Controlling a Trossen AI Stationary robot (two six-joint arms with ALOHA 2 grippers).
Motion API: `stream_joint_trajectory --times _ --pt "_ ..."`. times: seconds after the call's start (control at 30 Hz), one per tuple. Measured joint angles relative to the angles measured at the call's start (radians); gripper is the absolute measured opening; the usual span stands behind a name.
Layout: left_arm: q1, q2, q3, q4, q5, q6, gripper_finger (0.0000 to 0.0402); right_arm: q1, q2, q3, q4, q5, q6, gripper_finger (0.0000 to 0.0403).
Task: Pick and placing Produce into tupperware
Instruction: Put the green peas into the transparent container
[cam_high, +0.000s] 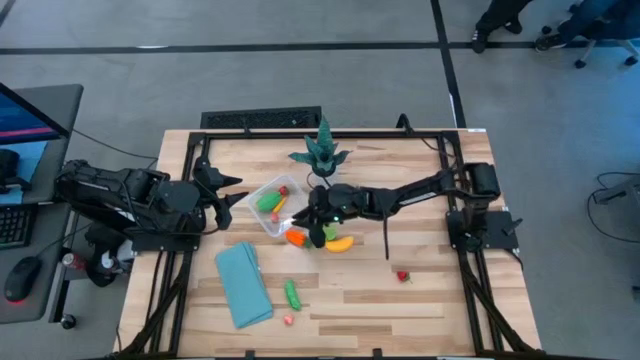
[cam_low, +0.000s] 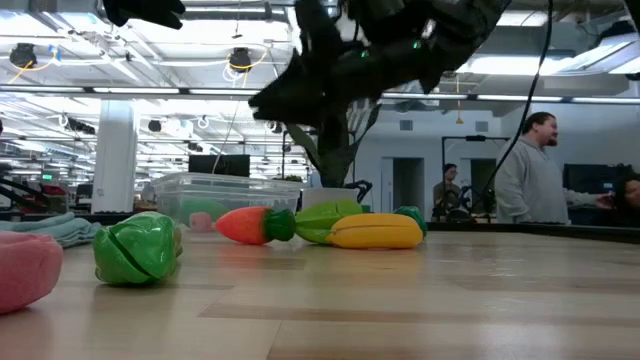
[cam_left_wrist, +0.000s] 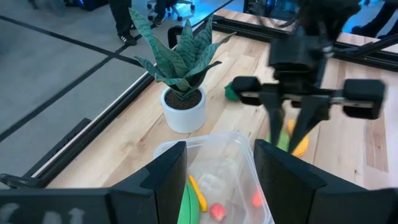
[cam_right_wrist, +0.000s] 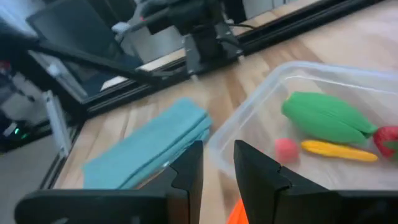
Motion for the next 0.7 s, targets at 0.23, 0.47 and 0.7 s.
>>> stream_joint_trajectory --times 0.23,0.47,0.7 --pt "0.0 0.0 0.0 0.001 0.0 0.0 0.0178 0.039 -0.101 0.0 -0.208 0.047 -0.064 0.0084" --pt "0.0 0.0 0.0 0.001 0.0 0.0 0.0178 0.084 -0.189 0.001 -0.405 0.158 -0.075 0.0084" --pt "0.0 0.027 0.0 0.0 0.0 0.002 0.0178 0.139 -0.276 -0.048 -0.544 0.235 -0.043 0.0084"
